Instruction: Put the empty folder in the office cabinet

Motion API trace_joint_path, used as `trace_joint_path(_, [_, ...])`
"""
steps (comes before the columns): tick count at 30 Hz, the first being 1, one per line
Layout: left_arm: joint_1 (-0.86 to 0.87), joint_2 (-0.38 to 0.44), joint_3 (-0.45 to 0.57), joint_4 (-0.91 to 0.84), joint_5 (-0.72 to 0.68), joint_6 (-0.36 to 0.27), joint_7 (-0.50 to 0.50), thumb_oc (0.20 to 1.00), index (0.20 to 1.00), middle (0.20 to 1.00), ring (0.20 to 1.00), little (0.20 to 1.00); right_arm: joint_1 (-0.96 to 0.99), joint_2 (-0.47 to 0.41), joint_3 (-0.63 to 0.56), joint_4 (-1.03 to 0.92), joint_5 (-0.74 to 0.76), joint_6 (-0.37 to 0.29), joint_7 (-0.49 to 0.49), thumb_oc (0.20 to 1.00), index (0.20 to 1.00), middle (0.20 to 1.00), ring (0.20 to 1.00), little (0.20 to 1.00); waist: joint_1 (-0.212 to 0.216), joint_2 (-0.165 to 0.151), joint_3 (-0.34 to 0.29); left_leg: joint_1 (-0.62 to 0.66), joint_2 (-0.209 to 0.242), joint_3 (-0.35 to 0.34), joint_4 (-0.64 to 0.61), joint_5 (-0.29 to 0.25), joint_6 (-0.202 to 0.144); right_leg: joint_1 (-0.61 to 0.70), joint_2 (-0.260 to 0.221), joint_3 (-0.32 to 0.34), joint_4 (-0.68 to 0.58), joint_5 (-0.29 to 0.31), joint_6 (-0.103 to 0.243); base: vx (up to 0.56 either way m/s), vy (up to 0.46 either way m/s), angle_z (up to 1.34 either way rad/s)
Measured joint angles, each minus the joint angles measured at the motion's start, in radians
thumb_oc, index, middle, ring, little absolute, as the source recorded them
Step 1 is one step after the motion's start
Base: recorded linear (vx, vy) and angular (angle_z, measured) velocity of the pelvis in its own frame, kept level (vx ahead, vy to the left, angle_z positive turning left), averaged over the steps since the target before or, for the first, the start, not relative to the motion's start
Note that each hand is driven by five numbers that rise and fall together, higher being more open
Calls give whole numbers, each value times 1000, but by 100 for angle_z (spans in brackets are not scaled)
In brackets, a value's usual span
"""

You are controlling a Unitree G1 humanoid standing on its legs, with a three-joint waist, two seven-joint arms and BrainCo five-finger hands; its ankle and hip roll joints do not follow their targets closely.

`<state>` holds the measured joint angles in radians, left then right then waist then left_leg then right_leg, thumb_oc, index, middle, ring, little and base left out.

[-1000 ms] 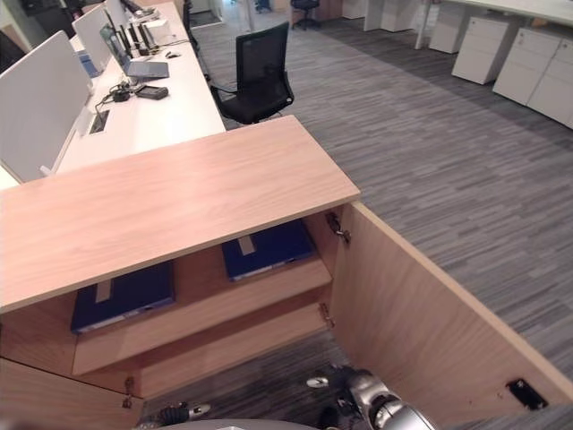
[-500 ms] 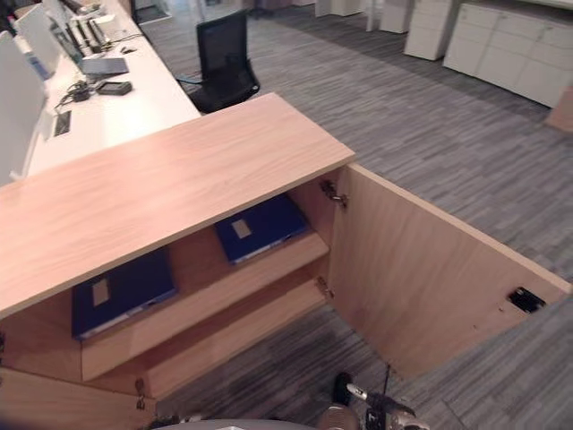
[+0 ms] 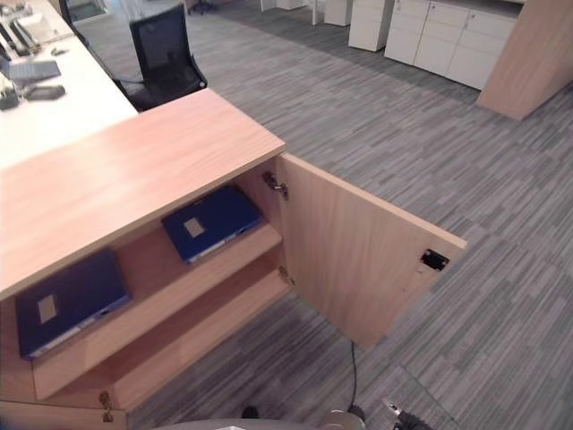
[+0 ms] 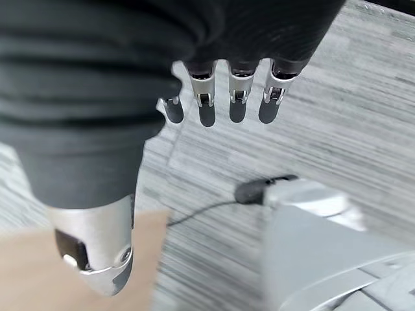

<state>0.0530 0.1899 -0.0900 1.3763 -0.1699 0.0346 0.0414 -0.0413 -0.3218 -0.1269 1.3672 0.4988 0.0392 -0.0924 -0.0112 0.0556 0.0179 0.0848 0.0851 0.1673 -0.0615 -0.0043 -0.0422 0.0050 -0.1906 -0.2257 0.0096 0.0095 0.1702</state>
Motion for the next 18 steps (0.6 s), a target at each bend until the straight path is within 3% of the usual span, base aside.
trace_joint_path(3, [-14, -6, -8, -16, 0, -4, 17, 1000, 1000, 1000, 1000, 1000, 4, -19, 14, -129, 32, -20, -30, 1000, 1000, 1000, 1000, 1000, -25, 7, -11, -10, 61, 21, 15, -6, -12, -3, 71, 29, -52, 27, -30, 131, -302, -51])
trace_joint_path(6, [-20, -20, -10, -44, 0, -11, 18, 1000, 1000, 1000, 1000, 1000, 6, -50, 28, -226, 31, -57, -60, 1000, 1000, 1000, 1000, 1000, -36, 4, -19, -9, 80, 14, 16, -1, -16, 13, 102, 52, -102, 59, -52, 71, -153, -31])
trace_joint_path(9, [-23, -35, -11, -74, 0, -18, 18, 1000, 1000, 1000, 1000, 1000, 16, -98, 51, -319, 29, -63, -82, 1000, 1000, 1000, 1000, 1000, -39, 7, -20, -7, 92, -11, 27, 2, -17, 15, 116, 63, -104, 63, -50, 67, -161, -15])
trace_joint_path(12, [-21, -36, -7, -83, 0, -17, 18, 1000, 1000, 1000, 1000, 1000, 38, -147, 48, -569, -2, -89, -115, 1000, 1000, 1000, 1000, 1000, -45, 18, -8, -5, 97, -10, 28, 2, -17, 11, 122, 79, -104, 62, -52, 50, -94, -11])
trace_joint_path(18, [-7, -32, 13, -83, 0, -6, 18, 1000, 1000, 1000, 1000, 1000, 31, -163, 52, -688, -50, -105, -125, 1000, 1000, 1000, 1000, 1000, -40, 25, -7, -2, 99, -11, 26, 0, -13, 15, 124, 78, -104, 56, -49, 40, -74, 1])
